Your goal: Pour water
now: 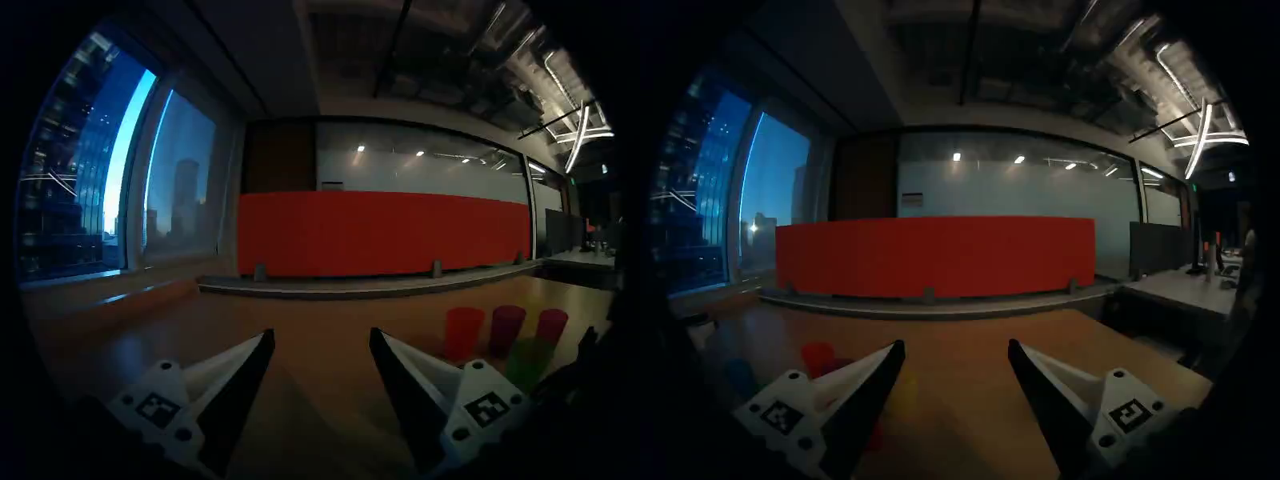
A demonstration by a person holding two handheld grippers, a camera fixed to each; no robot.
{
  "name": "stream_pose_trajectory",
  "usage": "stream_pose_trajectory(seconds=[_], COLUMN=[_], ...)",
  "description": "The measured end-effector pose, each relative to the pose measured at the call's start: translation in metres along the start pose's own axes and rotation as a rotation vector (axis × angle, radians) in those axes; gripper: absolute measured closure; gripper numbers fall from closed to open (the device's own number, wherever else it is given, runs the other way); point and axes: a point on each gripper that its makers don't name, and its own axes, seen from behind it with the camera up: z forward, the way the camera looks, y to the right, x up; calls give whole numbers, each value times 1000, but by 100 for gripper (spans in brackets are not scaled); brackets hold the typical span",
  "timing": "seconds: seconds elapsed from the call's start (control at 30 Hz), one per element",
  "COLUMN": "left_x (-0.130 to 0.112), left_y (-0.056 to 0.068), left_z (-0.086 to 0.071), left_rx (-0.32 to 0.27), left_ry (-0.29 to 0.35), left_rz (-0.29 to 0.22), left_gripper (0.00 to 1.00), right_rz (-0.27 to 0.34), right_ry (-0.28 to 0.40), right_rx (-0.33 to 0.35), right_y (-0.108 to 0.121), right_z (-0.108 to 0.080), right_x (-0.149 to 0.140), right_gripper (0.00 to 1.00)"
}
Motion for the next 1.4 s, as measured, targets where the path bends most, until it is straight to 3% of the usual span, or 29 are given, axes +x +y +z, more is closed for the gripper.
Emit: stream_pose_trajectory(seconds=[0.8,1.13,1.4], left_x=[-4,-5,-5], left_y=[2,2,3], left_z=[2,1,1], left_rx=[-8,-8,-7], left_ry=[-17,-18,-18], left_rz=[4,4,4], left_gripper=[12,12,12], right_rz=[12,-62,-115], right_ry=[24,57,76], right_rx=[6,14,28], right_y=[5,4,-1], right_z=[-5,-12,-3], right_x=[3,8,3], right_gripper=[1,1,0])
